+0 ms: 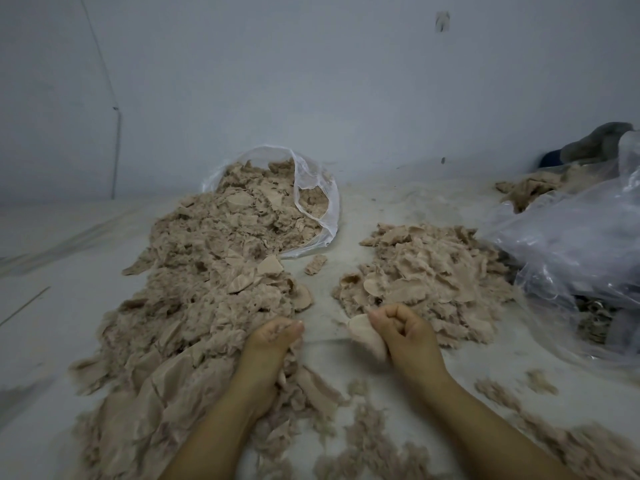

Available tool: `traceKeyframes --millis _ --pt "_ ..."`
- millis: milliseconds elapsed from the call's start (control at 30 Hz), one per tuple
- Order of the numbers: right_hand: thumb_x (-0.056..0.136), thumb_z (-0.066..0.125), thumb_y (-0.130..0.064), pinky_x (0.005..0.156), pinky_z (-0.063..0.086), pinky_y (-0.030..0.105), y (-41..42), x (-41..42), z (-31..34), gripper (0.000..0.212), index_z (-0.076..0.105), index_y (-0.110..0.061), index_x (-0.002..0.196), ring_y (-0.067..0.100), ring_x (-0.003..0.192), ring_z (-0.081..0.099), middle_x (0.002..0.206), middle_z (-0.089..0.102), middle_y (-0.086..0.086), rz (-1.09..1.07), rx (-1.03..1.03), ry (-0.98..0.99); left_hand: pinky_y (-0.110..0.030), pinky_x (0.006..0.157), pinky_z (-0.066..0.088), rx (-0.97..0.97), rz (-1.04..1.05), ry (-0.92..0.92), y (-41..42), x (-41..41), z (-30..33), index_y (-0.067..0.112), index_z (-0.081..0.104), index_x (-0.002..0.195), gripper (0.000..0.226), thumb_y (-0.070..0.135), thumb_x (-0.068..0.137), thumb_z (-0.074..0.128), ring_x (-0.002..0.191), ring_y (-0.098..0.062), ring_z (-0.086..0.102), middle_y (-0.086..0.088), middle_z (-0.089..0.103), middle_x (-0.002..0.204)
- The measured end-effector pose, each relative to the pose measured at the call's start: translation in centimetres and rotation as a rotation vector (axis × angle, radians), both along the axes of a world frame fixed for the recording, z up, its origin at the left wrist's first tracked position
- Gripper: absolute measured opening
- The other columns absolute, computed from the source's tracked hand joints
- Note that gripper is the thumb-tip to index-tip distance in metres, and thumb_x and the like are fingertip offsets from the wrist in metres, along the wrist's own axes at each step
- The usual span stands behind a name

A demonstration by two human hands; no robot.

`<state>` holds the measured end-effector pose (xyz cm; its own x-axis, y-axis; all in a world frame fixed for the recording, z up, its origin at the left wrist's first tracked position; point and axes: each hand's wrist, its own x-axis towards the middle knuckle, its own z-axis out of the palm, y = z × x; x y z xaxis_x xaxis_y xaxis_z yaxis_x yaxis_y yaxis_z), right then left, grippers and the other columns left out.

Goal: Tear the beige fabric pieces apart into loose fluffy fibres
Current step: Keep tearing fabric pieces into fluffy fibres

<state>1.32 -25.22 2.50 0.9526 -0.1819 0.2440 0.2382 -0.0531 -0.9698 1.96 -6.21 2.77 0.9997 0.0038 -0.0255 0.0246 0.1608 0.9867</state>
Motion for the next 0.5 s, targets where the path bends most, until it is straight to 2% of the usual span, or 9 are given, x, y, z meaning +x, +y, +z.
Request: traceKeyframes --millis 67,100,167,200,300,400,500 --pt "0.089 0.063 -0.015 0.045 0.036 0.014 -0.2 -0.2 0.1 0.016 0.062 -0.005 0.077 0.009 0.049 0.045 0.059 0.055 0.003 0.04 -0.023 -0.013 -0.016 0.034 0.031 0.012 -0.095 -0.003 -0.1 -0.3 0.1 0.009 0.06 0.078 0.024 0.03 0.073 0.068 0.035 -0.01 0.039 0.001 0.05 0.049" --pt "0.089 0.064 -0.013 0.047 0.037 0.013 0.0 -0.4 0.2 0.014 0.062 -0.008 0.076 0.007 0.05 0.047 0.059 0.056 0.0 0.085 -0.035 -0.018 -0.019 0.039 0.04 0.041 -0.165 -0.007 -0.5 -0.6 0.1 0.01 0.064 0.087 0.03 0.034 0.069 0.07 0.042 -0.011 0.051 0.002 0.059 0.057" --pt "0.087 0.065 -0.011 0.054 0.041 0.02 0.6 -0.7 0.3 0.012 0.064 -0.012 0.075 0.009 0.056 0.051 0.062 0.059 0.002 0.167 -0.083 -0.022 -0.024 0.062 0.054 0.084 -0.265 -0.009 -1.3 -0.9 -0.2 0.012 0.067 0.104 0.042 0.032 0.067 0.073 0.075 -0.013 0.069 0.0 0.071 0.088" --pt "0.087 0.066 -0.011 0.056 0.04 0.026 0.8 -0.8 0.3 0.012 0.064 -0.013 0.075 0.015 0.059 0.051 0.065 0.059 0.007 0.188 -0.113 -0.026 -0.025 0.067 0.055 0.077 -0.278 -0.022 -1.5 -1.0 -0.3 0.01 0.068 0.102 0.039 0.028 0.068 0.074 0.082 -0.016 0.069 -0.004 0.072 0.093" --pt "0.087 0.065 -0.01 0.059 0.038 0.032 1.3 -0.8 0.2 0.014 0.063 -0.013 0.074 0.022 0.062 0.049 0.067 0.058 0.014 0.169 -0.134 -0.04 -0.024 0.054 0.051 0.069 -0.229 -0.1 -1.7 -1.1 0.1 0.006 0.067 0.073 0.017 0.022 0.069 0.07 0.06 -0.015 0.063 -0.008 0.067 0.068" --pt "0.088 0.064 -0.011 0.058 0.039 0.029 1.7 -0.7 0.2 0.014 0.062 -0.009 0.074 0.018 0.061 0.049 0.066 0.057 0.008 0.091 -0.141 -0.048 -0.021 0.043 0.04 0.057 -0.18 -0.092 -2.2 -1.3 0.3 0.007 0.057 0.064 0.023 0.026 0.075 0.065 0.044 -0.013 0.05 -0.004 0.054 0.055" --pt "0.09 0.062 -0.011 0.05 0.04 0.021 0.9 -0.2 0.4 0.018 0.059 -0.014 0.072 0.011 0.054 0.049 0.061 0.057 0.001 -0.018 -0.089 -0.019 -0.015 0.033 0.027 -0.022 -0.064 -0.013 -1.7 -0.8 0.1 0.011 0.051 0.062 0.027 0.02 0.085 0.061 0.034 -0.008 0.033 0.0 0.043 0.05"
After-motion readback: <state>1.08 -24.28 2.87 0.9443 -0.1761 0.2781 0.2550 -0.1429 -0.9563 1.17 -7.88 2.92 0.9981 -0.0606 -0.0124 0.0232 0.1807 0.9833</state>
